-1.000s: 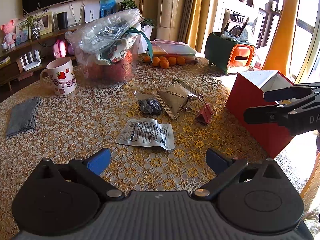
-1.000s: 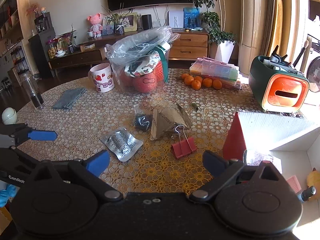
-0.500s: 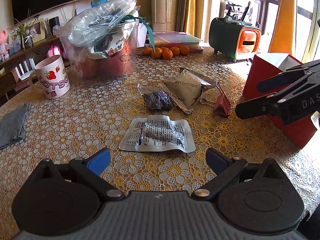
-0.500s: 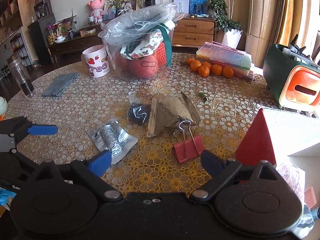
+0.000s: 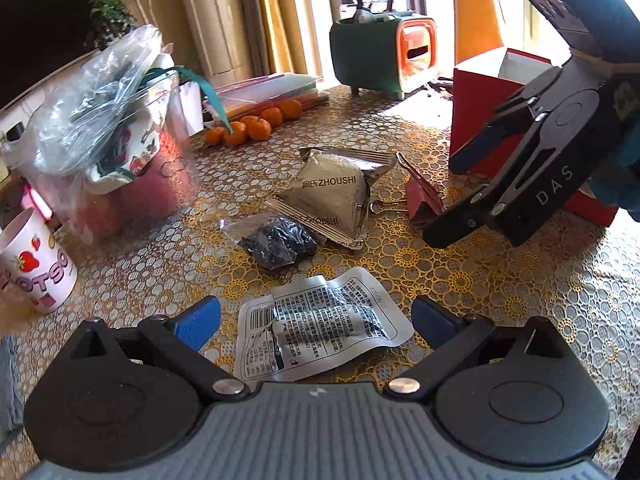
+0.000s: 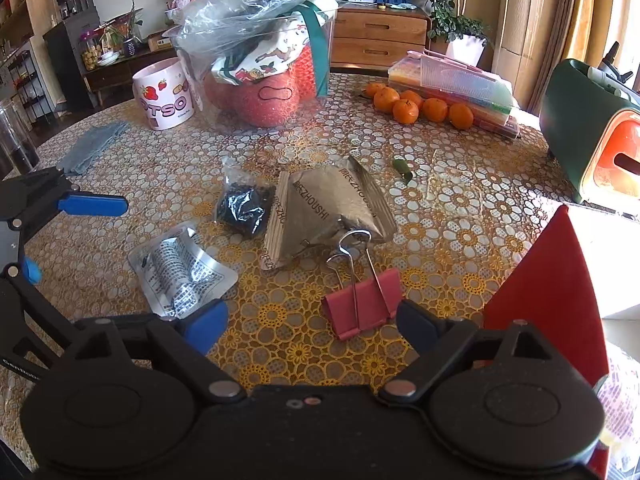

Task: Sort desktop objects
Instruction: 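Grasp the blister pack with the left tool while the right tool grasps the pink binder clip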

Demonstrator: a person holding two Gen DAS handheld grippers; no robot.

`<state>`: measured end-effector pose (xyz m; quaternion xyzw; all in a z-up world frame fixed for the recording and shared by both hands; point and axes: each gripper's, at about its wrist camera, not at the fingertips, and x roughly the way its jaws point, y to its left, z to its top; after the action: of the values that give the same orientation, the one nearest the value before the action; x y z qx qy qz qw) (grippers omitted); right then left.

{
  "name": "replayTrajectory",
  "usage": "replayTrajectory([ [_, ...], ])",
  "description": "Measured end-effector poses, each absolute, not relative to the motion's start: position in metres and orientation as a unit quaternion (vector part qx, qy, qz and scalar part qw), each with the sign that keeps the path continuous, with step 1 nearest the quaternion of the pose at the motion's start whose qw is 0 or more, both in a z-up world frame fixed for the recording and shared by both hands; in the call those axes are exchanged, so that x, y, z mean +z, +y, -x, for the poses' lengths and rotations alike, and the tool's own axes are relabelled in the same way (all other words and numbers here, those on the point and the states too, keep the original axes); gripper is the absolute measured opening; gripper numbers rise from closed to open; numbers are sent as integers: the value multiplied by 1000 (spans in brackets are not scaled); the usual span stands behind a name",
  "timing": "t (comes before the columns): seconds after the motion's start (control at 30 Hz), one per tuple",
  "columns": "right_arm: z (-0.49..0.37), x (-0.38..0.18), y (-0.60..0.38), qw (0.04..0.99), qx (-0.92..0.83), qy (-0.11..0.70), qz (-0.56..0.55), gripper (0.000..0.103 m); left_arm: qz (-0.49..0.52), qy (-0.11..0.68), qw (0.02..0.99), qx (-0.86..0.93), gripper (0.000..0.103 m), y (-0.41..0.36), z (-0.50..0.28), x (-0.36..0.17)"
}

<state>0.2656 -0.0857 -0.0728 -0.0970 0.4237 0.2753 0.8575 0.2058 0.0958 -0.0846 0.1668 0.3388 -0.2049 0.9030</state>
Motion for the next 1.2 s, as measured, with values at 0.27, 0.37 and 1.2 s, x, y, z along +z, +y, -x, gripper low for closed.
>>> replayTrajectory([
  [0.27, -280, -86, -84, 851, 274, 434, 113, 92, -232, 352, 852, -311, 102, 97, -227, -91],
  [0.37, -285, -88, -83, 849, 273, 436, 116, 92, -243, 367, 836, -326, 102, 98, -237, -97],
  [1.2, -303, -103, -80, 851, 261, 437, 132, 76, -139, 423, 855, -264, 91, 102, -240, -105],
])
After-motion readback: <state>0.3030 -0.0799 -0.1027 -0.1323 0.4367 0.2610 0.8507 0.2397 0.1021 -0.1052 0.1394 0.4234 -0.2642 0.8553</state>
